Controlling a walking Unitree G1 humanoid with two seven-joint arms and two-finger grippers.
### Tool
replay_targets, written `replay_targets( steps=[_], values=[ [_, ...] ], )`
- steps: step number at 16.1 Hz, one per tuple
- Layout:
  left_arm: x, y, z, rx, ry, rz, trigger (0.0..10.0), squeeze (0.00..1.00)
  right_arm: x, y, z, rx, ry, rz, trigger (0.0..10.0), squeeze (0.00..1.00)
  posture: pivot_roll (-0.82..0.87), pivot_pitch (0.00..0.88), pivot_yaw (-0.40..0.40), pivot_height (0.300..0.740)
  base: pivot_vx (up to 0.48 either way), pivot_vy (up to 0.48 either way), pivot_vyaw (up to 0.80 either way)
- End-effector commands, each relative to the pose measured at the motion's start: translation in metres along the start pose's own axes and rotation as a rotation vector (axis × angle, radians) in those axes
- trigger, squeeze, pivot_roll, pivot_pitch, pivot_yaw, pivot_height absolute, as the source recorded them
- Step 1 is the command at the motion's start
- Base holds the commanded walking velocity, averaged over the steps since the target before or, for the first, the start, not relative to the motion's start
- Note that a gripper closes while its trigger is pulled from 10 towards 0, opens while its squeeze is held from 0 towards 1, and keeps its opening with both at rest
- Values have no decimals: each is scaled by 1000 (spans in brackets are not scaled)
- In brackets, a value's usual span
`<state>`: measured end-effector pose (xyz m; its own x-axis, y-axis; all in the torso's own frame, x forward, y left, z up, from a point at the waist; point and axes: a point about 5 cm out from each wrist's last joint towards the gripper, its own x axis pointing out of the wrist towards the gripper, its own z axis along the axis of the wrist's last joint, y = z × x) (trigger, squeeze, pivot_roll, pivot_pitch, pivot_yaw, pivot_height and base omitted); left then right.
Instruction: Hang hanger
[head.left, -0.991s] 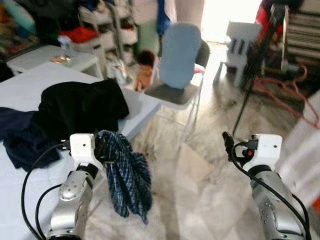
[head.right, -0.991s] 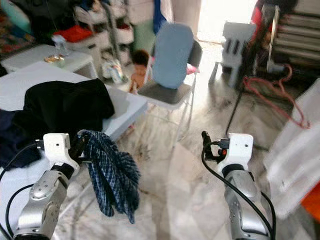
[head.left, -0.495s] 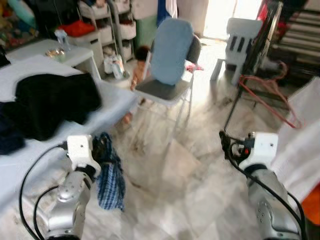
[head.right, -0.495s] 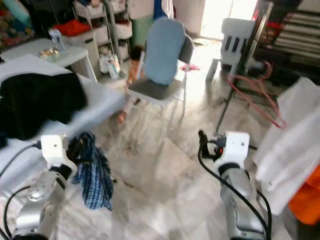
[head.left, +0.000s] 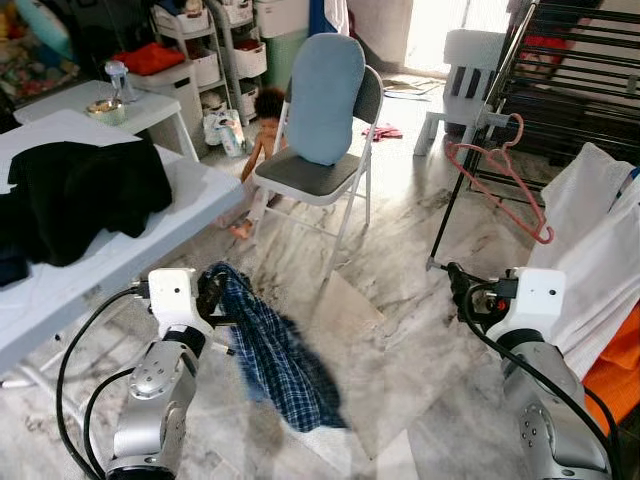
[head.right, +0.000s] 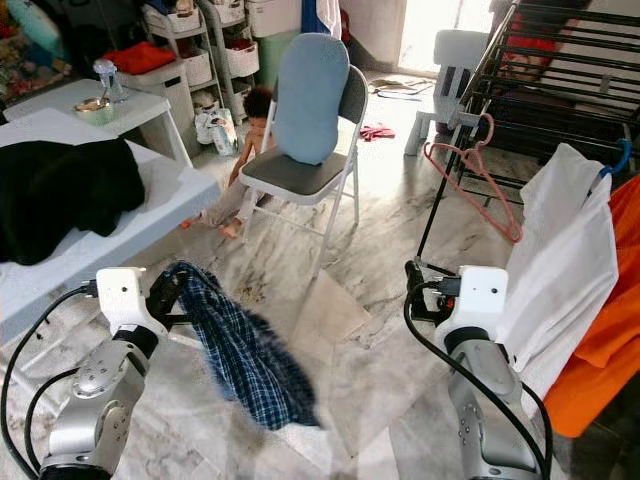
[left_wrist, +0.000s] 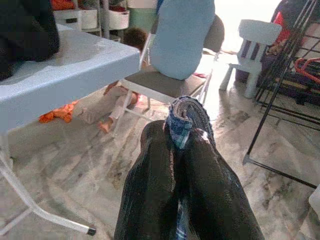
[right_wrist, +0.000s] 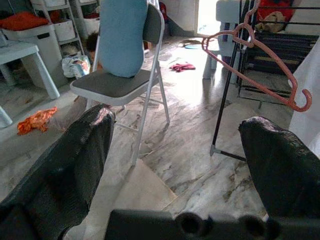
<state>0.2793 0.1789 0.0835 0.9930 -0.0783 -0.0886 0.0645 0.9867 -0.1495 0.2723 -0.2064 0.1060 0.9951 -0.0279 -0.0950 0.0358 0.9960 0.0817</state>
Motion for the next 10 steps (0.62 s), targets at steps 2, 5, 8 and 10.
replay_targets(
  steps=[2, 5, 8, 10],
  values=[
    [2, 6, 5, -4, -8, 28, 10000, 0, 2, 6, 4, 9, -5, 30, 10000, 0, -145, 0, 15, 740, 0, 0, 0],
    [1, 7, 4, -24, -7, 21, 10000, 0, 3, 7, 4, 12, -5, 38, 10000, 0, -143, 0, 12, 740, 0, 0, 0],
    [0, 6, 5, -42, -15, 5, 10000, 0, 4, 7, 4, 12, -2, 43, 10000, 0, -142, 0, 7, 740, 0, 0, 0],
    [0, 6, 4, -46, -14, 2, 10000, 0, 5, 8, 4, 10, -2, 47, 10000, 0, -143, 0, 7, 740, 0, 122, 0]
  ],
)
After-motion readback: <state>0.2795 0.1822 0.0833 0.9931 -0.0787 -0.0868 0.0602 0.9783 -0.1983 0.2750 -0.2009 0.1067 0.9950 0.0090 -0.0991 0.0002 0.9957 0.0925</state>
